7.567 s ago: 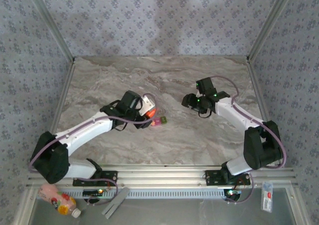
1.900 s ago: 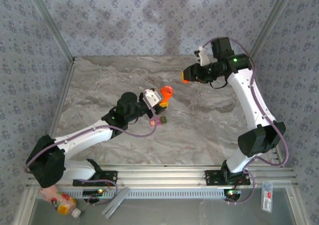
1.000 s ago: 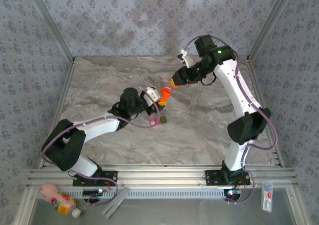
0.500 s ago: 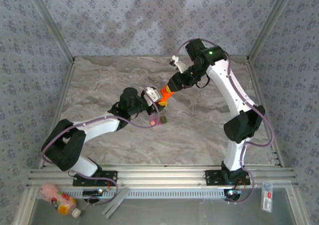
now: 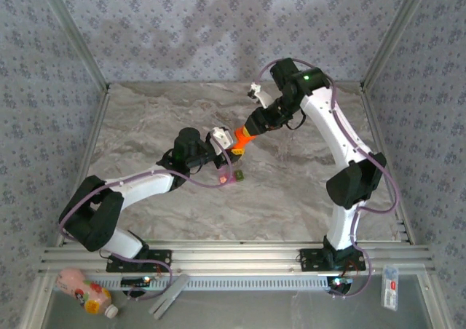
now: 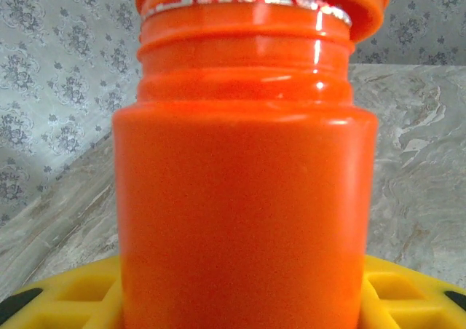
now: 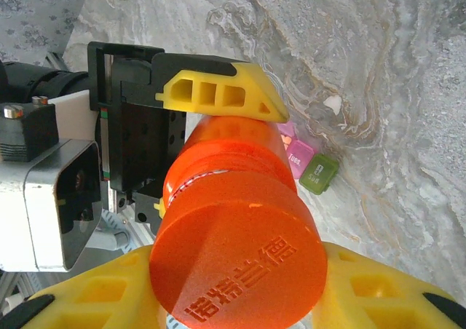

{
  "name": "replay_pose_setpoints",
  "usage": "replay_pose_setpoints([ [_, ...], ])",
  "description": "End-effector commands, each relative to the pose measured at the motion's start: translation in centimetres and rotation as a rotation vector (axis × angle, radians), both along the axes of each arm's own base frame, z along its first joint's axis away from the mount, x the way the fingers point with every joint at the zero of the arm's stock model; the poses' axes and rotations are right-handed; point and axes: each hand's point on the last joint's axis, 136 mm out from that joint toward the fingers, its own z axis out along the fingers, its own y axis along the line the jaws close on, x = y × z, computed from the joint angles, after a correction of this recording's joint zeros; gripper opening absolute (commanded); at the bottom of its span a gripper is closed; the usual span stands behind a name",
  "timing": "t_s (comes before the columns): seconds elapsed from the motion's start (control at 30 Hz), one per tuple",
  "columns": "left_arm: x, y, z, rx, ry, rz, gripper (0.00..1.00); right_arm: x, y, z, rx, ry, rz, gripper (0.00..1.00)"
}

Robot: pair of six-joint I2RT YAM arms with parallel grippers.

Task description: Sort the pills into containers

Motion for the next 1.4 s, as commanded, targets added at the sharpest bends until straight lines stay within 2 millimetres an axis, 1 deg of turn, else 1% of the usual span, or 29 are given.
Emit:
replay_pose_setpoints([
  [0.0,-0.3,-0.4,3.3,-0.051,-0.075,-0.035,0.00,-0.7,0.2,-1.0,-0.015,0.033,0.034,0.40],
  [0.47,-0.6,-0.6,3.4,-0.046,-0.077,-0.049,0.00,-0.9,1.2,-1.7,-0.021,0.049,0.061,0.39],
  [0.7,-0.1,-0.3,3.9,-0.062,-0.084,-0.012,0.00,-1.5,1.2,-2.6,-0.031,0.081,0.073,0.38],
  [0.87,0.3,-0.3,4.6,-0.073,-0.096,0.008,0.00,-1.1,1.5,-3.4,-0.030,0.110,0.010,0.38],
  [1.1,0.2,-0.1,4.7,-0.058,-0.103,0.010,0.00,-0.5,2.0,-5.0,-0.022,0.209,-0.115,0.38],
  [1.2,0.2,0.0,4.9,-0.062,-0.106,0.017,0.00,-0.4,2.5,-4.9,0.024,0.240,-0.151,0.38],
  [1.37,0.3,0.1,5.1,-0.069,-0.115,0.029,0.00,-0.3,3.0,-3.9,0.071,0.243,-0.177,0.40],
])
